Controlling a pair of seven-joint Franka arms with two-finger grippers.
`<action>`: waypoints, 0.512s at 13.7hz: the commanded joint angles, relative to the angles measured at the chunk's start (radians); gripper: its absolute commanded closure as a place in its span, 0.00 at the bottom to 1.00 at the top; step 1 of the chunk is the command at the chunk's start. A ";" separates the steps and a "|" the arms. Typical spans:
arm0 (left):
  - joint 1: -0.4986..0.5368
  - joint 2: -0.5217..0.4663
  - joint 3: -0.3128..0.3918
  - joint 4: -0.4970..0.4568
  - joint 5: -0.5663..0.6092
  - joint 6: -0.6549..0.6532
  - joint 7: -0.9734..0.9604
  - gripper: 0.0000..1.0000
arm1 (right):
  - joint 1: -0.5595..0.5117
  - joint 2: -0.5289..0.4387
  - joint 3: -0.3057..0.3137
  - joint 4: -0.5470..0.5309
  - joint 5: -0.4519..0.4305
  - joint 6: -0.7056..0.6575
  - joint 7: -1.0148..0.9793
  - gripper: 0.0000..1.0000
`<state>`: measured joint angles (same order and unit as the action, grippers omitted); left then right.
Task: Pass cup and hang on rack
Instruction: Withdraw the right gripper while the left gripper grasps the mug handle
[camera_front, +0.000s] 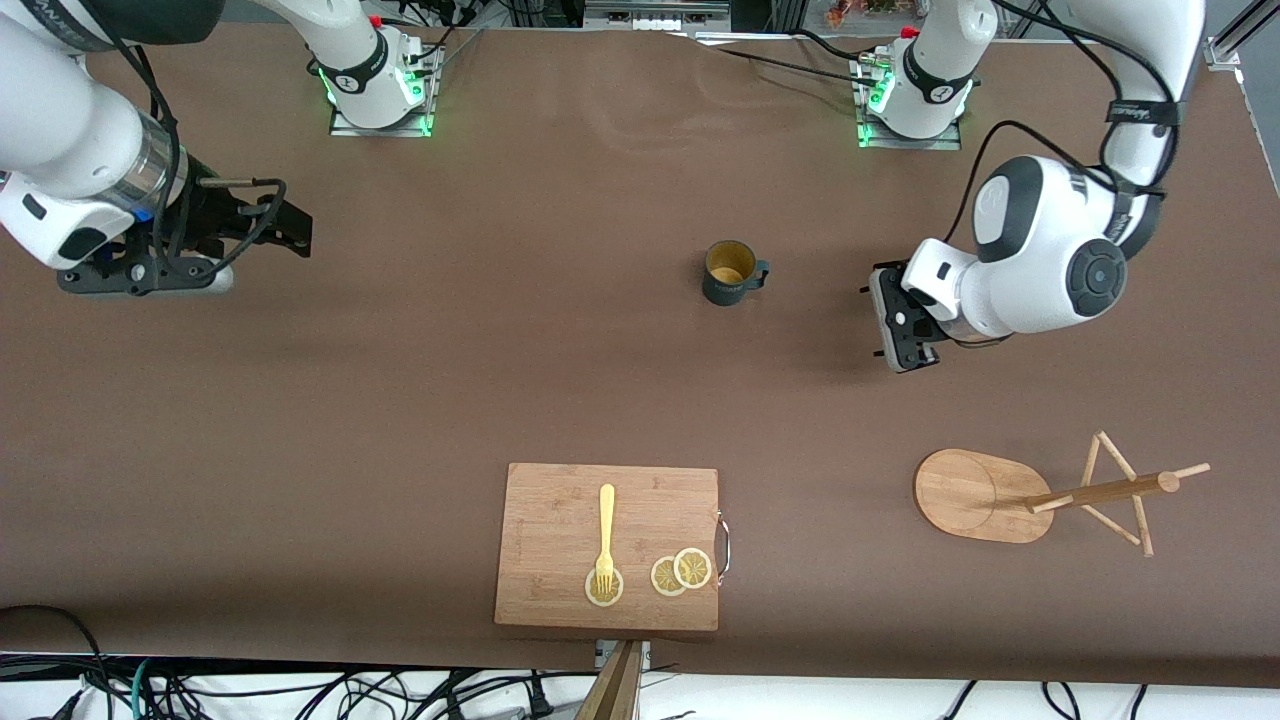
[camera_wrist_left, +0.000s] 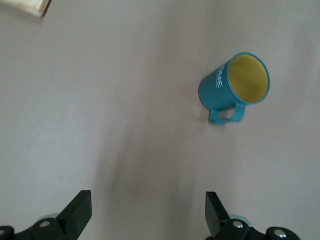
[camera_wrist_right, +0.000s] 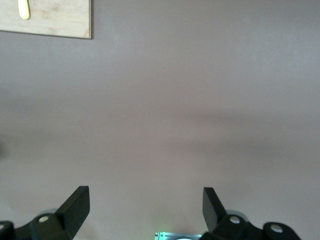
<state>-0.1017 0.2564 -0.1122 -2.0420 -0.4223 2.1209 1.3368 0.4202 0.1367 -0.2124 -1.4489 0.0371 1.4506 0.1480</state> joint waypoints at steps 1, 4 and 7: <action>0.025 -0.034 -0.036 -0.170 -0.172 0.181 0.227 0.00 | -0.084 -0.060 0.077 -0.079 -0.022 0.022 -0.040 0.00; 0.034 -0.032 -0.064 -0.231 -0.337 0.237 0.370 0.00 | -0.409 -0.075 0.357 -0.082 -0.025 0.023 -0.094 0.00; 0.034 -0.022 -0.072 -0.260 -0.473 0.238 0.519 0.00 | -0.422 -0.139 0.366 -0.164 -0.040 0.057 -0.094 0.00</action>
<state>-0.0847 0.2564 -0.1662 -2.2629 -0.8059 2.3479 1.7429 0.0212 0.0817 0.1203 -1.5113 0.0184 1.4608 0.0626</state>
